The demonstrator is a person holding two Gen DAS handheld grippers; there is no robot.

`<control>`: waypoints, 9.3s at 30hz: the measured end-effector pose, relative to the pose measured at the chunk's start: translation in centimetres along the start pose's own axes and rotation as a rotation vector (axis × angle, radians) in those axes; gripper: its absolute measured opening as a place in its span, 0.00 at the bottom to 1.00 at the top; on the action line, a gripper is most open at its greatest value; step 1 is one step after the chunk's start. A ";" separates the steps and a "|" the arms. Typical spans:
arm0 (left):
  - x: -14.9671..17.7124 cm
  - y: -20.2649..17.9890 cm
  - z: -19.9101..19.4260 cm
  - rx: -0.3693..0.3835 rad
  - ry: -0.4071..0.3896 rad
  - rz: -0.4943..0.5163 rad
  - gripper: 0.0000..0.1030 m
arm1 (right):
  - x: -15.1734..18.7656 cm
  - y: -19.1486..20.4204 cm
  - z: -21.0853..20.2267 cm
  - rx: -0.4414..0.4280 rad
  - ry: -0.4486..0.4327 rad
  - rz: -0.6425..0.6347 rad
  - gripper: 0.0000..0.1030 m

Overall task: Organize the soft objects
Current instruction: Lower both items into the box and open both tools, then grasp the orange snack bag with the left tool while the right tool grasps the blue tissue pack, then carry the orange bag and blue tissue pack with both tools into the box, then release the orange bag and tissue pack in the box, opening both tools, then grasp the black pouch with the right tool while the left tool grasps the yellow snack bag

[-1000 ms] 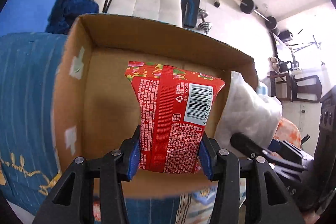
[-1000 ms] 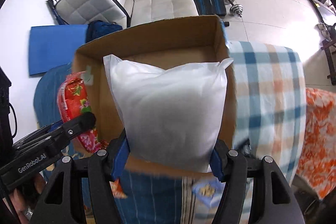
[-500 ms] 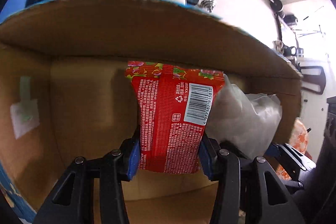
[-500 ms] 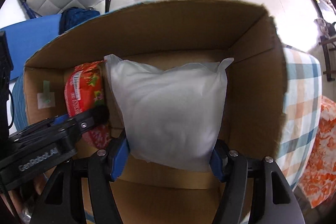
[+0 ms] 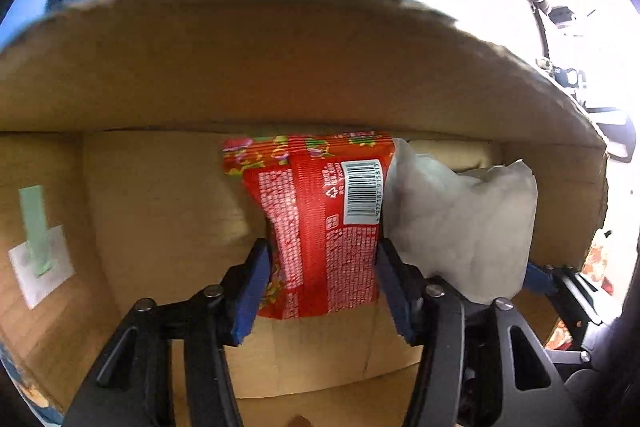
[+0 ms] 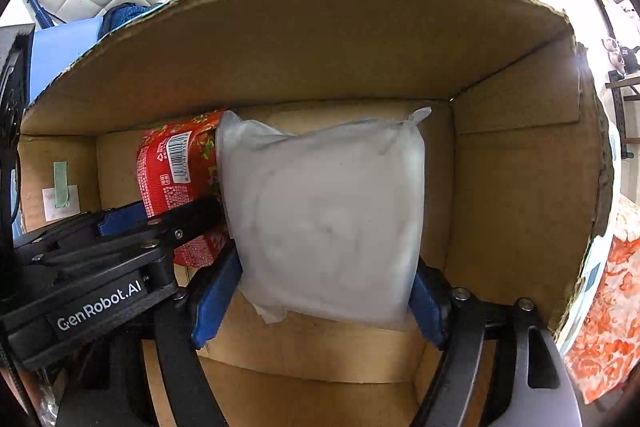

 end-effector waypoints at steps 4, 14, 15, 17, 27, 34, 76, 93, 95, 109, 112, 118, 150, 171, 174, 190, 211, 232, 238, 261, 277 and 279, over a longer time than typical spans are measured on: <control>1.0 0.9 -2.0 -0.030 -0.039 0.010 0.56 | 0.3 0.5 -0.4 0.013 -0.003 -0.022 0.80; 6.1 4.4 -7.9 -0.072 -0.190 -0.006 0.79 | 3.2 2.0 -3.7 0.071 -0.046 -0.083 0.93; 6.4 4.5 -7.8 -0.076 -0.211 -0.009 0.79 | 3.7 2.2 -3.8 0.076 -0.054 -0.087 0.99; 7.0 5.3 -8.6 -0.085 -0.239 -0.016 0.88 | 4.7 2.5 -4.2 0.085 -0.073 -0.093 1.00; 9.9 5.8 -11.1 -0.084 -0.367 -0.009 0.95 | 10.0 4.6 -7.2 0.106 -0.155 -0.104 1.00; 14.0 5.6 -13.6 -0.092 -0.443 0.021 0.95 | 13.1 4.8 -10.7 0.112 -0.230 -0.094 1.00; 28.9 19.4 4.5 -0.193 -0.059 -0.215 0.93 | 29.5 -2.7 5.3 0.068 0.084 -0.132 0.99; 27.3 14.2 7.7 -0.165 -0.023 -0.122 0.40 | 30.7 -3.8 3.9 -0.029 0.103 0.087 0.96; 27.3 13.3 7.9 -0.154 -0.021 -0.104 0.39 | 30.0 -4.0 4.5 -0.043 0.112 0.106 0.96; 26.8 11.6 7.9 -0.154 -0.031 -0.093 0.39 | 29.0 -2.2 6.9 -0.044 0.134 0.181 0.93; 26.7 11.7 7.5 -0.156 -0.039 -0.090 0.38 | 29.2 -1.0 7.2 -0.016 0.132 0.183 0.86; 28.3 11.2 5.5 -0.163 -0.059 -0.085 0.37 | 29.1 -0.7 5.6 0.036 0.112 0.162 0.56; 32.3 3.4 -12.5 0.005 -0.356 0.098 0.36 | 33.0 8.3 -15.2 -0.088 -0.164 -0.138 0.51; 18.5 3.7 -16.6 -0.006 -0.349 0.108 0.37 | 19.6 7.2 -17.8 -0.124 -0.245 -0.101 0.51; 15.6 4.4 -14.6 -0.013 -0.287 0.092 0.37 | 17.4 6.3 -15.9 -0.111 -0.211 -0.082 0.51; 3.4 7.7 -2.4 -0.062 -0.027 0.016 0.37 | 9.5 3.4 -1.5 -0.012 0.026 -0.024 0.51; -1.5 6.6 -2.0 -0.131 -0.043 0.018 0.54 | 7.7 2.6 2.8 0.020 0.106 -0.038 0.55; 6.5 7.6 -10.6 -0.088 -0.267 0.019 0.93 | 9.7 6.2 -2.6 0.046 -0.042 -0.073 1.00; 10.0 7.2 -12.6 -0.080 -0.342 0.028 0.93 | 11.2 6.6 -5.0 0.066 -0.124 -0.080 1.00; 22.1 6.7 -18.7 -0.041 -0.559 0.005 0.93 | 20.9 7.5 -16.3 0.021 -0.323 -0.145 1.00; 28.5 11.5 -6.6 -0.247 -0.445 -0.321 0.93 | 25.7 -10.4 -4.0 0.207 -0.003 -0.234 1.00; 28.7 12.6 -5.7 -0.268 -0.431 -0.349 0.93 | 25.3 -11.1 -1.6 0.229 0.029 -0.276 1.00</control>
Point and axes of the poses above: each gripper's, at about its wrist camera, not at the fingertips, and z roughly the way its jaws point, y to its left, x to its underside, the point moved 5 cm from there along z, roughly the way its jaws point, and after that the axes turned 11 degrees about -z, right-handed, at the moved point
